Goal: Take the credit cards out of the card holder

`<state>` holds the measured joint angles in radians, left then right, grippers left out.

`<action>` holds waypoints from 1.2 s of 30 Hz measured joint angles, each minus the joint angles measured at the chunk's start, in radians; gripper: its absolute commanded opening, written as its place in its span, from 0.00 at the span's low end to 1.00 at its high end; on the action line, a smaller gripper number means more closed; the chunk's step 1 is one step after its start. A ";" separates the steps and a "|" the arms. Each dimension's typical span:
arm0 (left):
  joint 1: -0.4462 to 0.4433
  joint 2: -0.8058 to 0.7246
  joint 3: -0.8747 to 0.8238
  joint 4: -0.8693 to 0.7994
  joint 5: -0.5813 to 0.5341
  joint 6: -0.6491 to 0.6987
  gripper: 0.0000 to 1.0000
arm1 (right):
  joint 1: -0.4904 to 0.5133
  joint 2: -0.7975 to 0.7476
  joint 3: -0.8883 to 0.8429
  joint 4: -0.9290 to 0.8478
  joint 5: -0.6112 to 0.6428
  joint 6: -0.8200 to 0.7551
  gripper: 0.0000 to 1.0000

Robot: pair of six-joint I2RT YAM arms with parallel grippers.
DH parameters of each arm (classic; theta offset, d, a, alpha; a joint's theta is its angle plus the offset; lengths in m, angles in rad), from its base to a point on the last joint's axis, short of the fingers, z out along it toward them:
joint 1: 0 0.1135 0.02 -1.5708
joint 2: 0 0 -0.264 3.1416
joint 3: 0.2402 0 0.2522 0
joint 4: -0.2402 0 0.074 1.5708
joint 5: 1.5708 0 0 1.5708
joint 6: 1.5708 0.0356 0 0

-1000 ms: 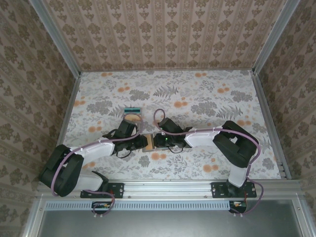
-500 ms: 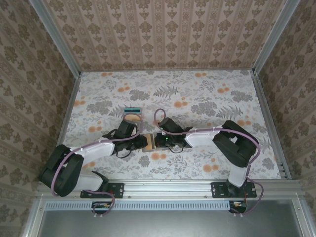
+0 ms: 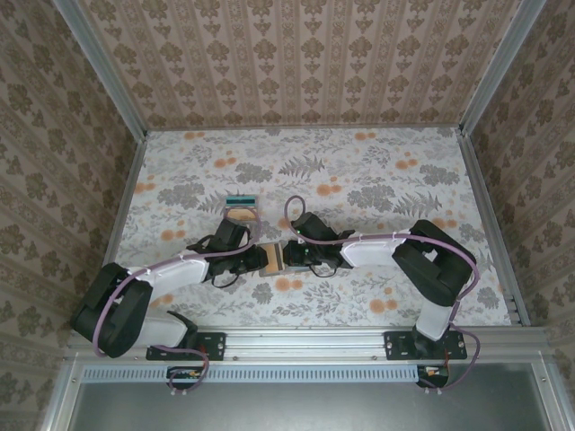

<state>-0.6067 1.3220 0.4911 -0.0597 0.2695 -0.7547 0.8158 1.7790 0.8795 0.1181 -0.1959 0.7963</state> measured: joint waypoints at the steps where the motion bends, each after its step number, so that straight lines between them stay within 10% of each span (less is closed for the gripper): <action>1: 0.000 0.000 0.000 0.000 0.000 0.000 0.25 | 0.000 0.000 0.000 0.003 -0.001 0.000 0.17; 36: 0.000 0.019 0.002 0.001 0.000 0.000 0.19 | -0.014 0.028 0.001 0.037 -0.046 0.001 0.18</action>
<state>-0.6067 1.3407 0.4931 -0.0586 0.2691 -0.7551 0.8017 1.8069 0.8803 0.1555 -0.2417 0.7975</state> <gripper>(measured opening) 0.189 0.181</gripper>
